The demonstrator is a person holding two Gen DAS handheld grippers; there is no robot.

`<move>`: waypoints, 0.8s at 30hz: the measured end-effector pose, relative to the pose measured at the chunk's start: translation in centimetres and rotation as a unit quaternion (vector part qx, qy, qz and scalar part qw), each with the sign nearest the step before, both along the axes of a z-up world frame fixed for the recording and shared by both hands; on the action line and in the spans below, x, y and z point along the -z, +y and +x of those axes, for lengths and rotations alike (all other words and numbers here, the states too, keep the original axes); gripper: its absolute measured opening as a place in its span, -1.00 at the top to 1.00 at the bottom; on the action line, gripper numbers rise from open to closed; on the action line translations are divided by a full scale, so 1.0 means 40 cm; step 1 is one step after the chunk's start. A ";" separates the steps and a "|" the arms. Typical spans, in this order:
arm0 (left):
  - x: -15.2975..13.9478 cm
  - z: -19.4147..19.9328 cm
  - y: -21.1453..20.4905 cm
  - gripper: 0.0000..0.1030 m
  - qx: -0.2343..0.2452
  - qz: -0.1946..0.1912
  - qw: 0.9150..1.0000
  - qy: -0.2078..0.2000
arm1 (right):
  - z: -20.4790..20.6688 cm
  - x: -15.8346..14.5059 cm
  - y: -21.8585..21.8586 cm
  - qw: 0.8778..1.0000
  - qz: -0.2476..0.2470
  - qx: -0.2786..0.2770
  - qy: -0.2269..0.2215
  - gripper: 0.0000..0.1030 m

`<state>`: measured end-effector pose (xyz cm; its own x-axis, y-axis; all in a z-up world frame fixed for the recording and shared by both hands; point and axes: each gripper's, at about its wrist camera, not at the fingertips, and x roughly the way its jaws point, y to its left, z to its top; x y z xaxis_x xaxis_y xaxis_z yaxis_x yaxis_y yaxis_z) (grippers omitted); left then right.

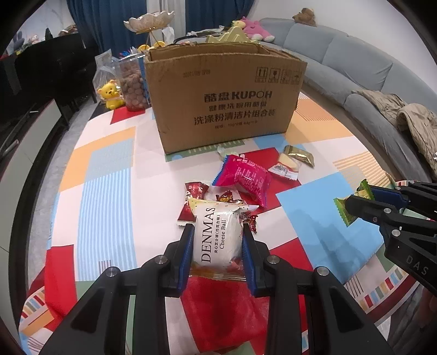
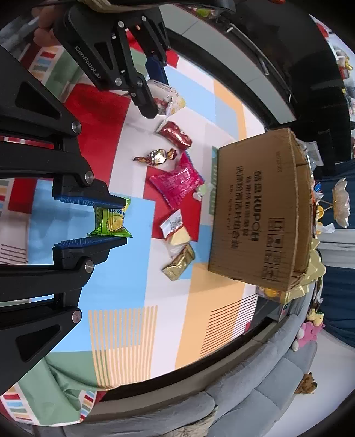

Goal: Organize snacks
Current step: 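Lift the DENMAS packet with the left tool while the right tool lifts the yellow-green packet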

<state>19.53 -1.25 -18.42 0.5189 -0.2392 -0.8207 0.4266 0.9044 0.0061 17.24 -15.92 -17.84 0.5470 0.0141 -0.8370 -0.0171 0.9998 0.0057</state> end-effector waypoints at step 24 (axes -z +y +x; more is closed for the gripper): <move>-0.098 -0.013 0.004 0.37 -0.062 0.010 0.998 -0.017 | 0.022 -0.102 -0.014 0.999 0.013 -0.005 -0.039 0.58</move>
